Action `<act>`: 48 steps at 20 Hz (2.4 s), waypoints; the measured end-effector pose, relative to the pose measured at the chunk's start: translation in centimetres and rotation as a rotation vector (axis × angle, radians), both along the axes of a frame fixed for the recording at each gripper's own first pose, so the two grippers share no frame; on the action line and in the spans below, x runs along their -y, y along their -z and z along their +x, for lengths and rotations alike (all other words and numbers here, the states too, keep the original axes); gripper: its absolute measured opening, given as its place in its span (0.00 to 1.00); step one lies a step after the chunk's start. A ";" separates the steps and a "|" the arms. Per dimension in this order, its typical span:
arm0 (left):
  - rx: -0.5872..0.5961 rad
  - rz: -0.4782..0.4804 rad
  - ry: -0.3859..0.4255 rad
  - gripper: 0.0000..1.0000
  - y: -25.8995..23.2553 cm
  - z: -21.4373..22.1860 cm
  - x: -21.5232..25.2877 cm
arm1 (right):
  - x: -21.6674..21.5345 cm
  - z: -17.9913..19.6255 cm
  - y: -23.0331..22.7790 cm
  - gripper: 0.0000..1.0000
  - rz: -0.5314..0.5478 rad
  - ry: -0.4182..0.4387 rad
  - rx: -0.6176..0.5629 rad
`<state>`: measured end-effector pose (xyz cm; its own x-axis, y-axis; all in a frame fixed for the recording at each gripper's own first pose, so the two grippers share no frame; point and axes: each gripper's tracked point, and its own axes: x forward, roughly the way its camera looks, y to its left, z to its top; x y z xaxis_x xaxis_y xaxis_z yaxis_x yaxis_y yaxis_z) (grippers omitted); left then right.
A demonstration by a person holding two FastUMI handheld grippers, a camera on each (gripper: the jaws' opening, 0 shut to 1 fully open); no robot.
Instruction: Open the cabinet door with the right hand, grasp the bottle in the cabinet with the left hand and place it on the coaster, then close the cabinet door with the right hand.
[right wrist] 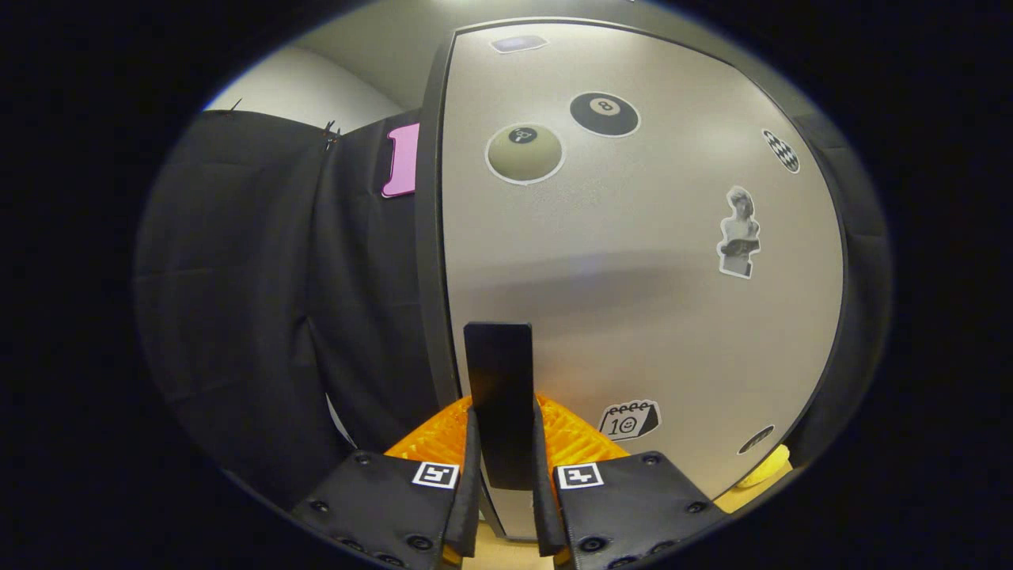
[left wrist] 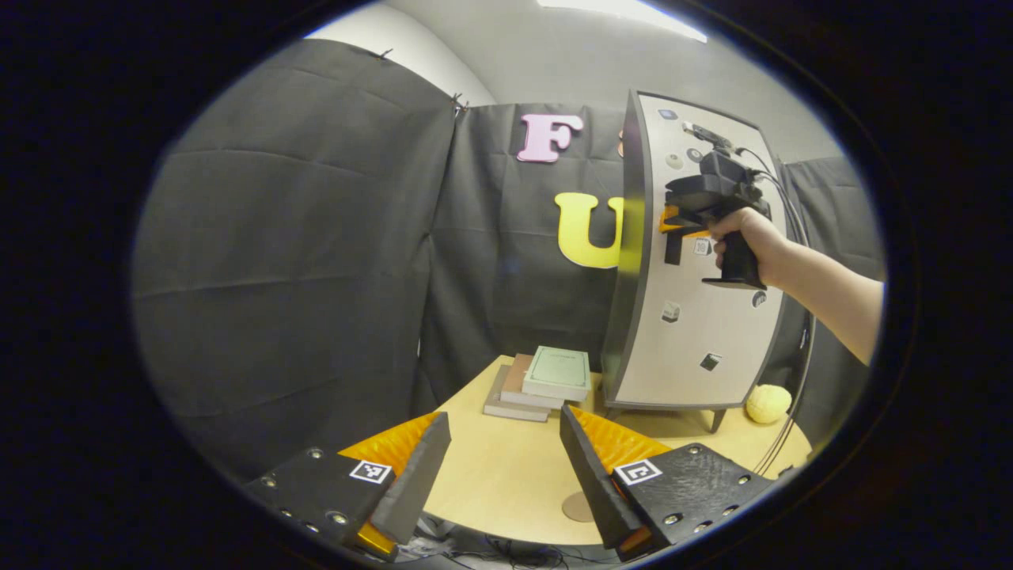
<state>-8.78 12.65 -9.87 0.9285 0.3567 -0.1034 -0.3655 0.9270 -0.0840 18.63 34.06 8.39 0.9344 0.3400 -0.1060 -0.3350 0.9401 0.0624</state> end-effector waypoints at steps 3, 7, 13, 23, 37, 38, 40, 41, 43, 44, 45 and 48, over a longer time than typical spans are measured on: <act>-0.006 -0.003 0.005 0.84 0.1 -0.1 0.1 | -0.1 -0.2 0.1 0.28 0.011 -0.041 -0.012; -0.013 -0.025 0.020 0.84 0.2 0.0 0.4 | 0.1 -1.0 0.1 0.19 -0.009 -0.107 0.005; -0.014 -0.009 0.044 0.84 -1.1 -0.3 0.9 | 0.4 -3.8 -0.4 0.19 -0.020 -0.209 -0.003; -0.019 -0.005 0.035 0.84 -2.0 -1.1 3.1 | 1.8 -6.8 -0.5 0.19 -0.004 -0.308 0.019; -0.045 0.045 0.076 0.84 -1.6 -1.3 6.0 | 3.8 -8.4 -0.6 0.19 0.015 -0.393 0.015; -0.046 0.040 0.081 0.84 -1.4 -1.2 6.0 | 4.0 -8.4 -0.6 0.19 0.017 -0.391 0.019; -0.049 0.028 0.094 0.84 -1.3 -0.9 6.3 | 4.3 -8.6 -0.6 0.19 0.015 -0.393 0.017; -0.050 0.026 0.103 0.84 -1.2 -0.8 6.5 | 4.3 -8.5 -0.7 0.19 0.016 -0.395 0.012; -0.049 0.034 0.121 0.84 -1.1 -0.4 7.0 | 4.5 -8.2 -0.8 0.19 0.023 -0.392 0.005; -0.050 0.042 0.131 0.84 -1.2 -0.4 7.2 | 4.6 -8.2 -0.9 0.19 0.027 -0.389 0.006; -0.054 0.052 0.136 0.84 -1.2 -0.3 7.1 | 4.8 -8.2 -0.8 0.19 0.028 -0.384 0.007; -0.061 0.068 0.167 0.84 -1.2 0.4 7.7 | 4.9 -8.0 -1.3 0.19 0.028 -0.357 0.002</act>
